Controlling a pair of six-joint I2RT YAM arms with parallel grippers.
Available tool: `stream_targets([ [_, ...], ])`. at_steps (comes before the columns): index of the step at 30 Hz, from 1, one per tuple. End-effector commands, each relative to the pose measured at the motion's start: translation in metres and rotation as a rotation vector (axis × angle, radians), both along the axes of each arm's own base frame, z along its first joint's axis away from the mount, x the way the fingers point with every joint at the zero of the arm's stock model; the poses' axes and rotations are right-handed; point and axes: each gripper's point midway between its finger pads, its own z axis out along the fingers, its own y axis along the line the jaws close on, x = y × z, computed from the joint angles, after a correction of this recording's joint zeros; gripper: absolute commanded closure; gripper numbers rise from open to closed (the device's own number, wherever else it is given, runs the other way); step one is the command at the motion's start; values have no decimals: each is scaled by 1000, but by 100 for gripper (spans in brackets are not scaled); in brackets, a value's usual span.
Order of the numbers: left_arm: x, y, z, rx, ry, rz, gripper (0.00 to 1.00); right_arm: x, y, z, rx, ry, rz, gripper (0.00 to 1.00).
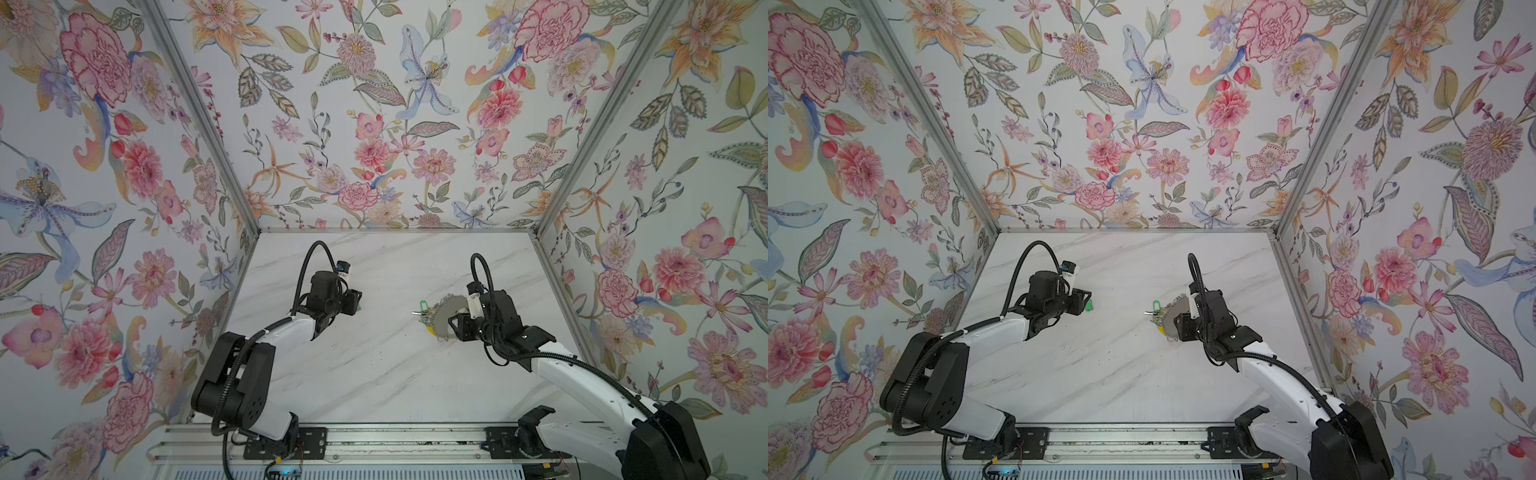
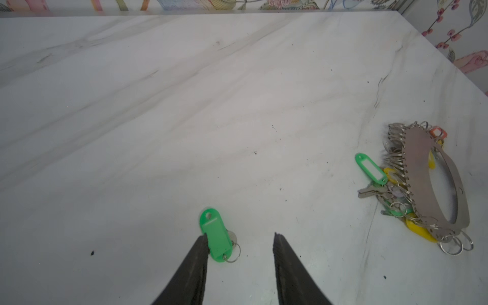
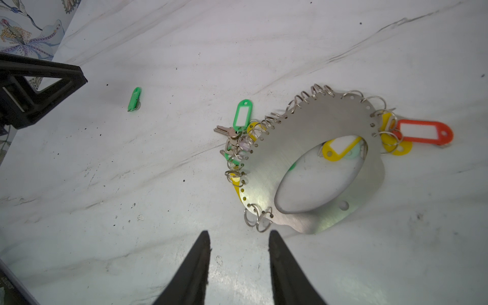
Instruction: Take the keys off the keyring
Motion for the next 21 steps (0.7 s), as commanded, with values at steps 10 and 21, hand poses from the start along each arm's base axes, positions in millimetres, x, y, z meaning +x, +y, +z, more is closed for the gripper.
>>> stream_targets([
  [10, -4, 1, -66, 134, 215, -9, 52, -3, -2, -8, 11, 21, -4, 61],
  [21, 21, 7, -78, 189, 213, 56, 70, -4, -2, -8, 13, 24, 1, 61],
])
